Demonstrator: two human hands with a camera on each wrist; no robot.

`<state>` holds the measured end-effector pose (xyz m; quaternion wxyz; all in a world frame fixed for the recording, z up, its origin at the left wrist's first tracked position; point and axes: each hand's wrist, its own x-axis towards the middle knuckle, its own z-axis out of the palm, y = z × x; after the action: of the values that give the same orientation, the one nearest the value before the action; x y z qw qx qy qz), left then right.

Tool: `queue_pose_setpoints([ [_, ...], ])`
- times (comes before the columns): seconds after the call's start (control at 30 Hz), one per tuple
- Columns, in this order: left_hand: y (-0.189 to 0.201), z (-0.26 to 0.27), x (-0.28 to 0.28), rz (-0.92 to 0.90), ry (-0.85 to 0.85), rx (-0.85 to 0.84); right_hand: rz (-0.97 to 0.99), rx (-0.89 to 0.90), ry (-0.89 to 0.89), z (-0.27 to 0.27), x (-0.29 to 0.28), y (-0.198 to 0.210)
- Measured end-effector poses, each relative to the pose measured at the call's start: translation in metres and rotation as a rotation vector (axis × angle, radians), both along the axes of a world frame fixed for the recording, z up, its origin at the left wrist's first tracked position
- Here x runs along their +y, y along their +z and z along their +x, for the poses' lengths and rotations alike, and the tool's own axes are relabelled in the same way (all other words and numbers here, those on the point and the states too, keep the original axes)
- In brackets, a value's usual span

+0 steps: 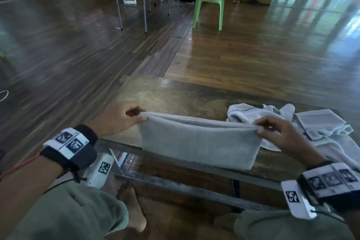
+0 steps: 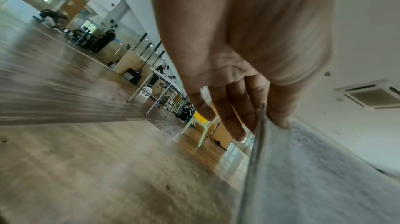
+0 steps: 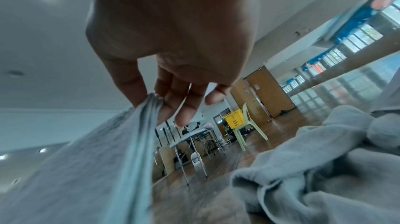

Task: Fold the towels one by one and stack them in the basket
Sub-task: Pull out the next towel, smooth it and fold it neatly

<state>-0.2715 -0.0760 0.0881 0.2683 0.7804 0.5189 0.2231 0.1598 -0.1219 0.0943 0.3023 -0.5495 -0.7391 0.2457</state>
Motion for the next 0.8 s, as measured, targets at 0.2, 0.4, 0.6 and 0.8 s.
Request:
queue_pose_setpoints([
  [0.2,-0.017,0.009,0.038,-0.097,0.026,0.177,-0.261,-0.174,0.007,0.001,0.057,-0.020],
  [0.4,-0.077,0.021,0.074,-0.165,0.012,0.331,-0.380,-0.440,-0.028,-0.010,0.098,-0.079],
  [0.6,-0.106,0.030,0.099,-0.192,0.050,0.493,-0.346,-0.574,-0.059,-0.008,0.112,-0.109],
  [0.8,-0.093,0.067,0.104,-0.090,-0.033,0.616,-0.281,-0.628,-0.052,-0.030,0.117,-0.092],
])
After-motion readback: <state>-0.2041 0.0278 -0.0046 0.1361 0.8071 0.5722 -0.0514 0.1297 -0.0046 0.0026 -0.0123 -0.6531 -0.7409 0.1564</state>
